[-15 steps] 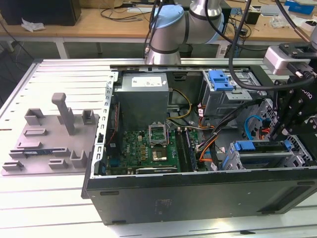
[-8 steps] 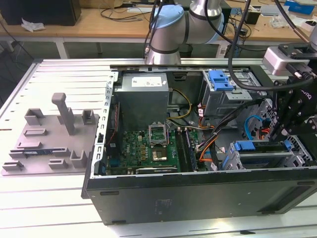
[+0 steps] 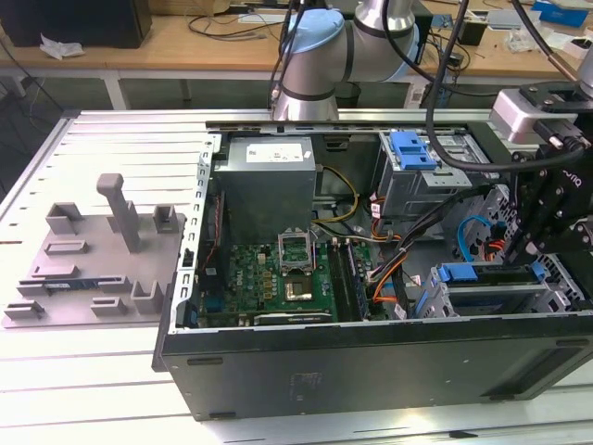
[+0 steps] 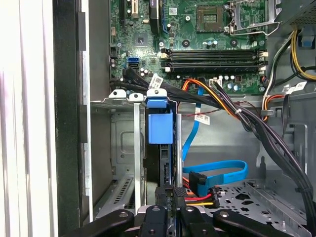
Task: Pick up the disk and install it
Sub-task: 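Insert the first disk wire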
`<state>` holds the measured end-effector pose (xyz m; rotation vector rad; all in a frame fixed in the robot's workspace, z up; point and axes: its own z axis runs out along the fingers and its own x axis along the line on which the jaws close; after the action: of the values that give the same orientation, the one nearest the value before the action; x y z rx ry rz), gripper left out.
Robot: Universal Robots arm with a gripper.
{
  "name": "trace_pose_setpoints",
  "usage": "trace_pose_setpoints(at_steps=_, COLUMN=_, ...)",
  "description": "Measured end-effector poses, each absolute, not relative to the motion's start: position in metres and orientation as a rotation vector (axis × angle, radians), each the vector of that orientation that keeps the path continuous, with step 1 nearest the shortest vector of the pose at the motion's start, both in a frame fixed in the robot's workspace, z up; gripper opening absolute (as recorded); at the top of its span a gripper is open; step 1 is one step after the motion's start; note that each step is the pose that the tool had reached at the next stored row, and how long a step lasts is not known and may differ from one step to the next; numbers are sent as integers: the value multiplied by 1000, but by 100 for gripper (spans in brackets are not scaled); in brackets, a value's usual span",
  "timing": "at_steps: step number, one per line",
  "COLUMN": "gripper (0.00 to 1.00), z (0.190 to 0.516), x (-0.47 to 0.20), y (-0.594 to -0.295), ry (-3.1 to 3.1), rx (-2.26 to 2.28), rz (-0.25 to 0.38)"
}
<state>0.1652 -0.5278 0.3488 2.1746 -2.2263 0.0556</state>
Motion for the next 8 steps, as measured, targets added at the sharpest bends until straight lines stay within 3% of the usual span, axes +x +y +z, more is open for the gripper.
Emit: trace_pose_setpoints(at_steps=8, gripper=16, z=345, x=165, y=-528, ry=-2228, rx=2176, rz=60)
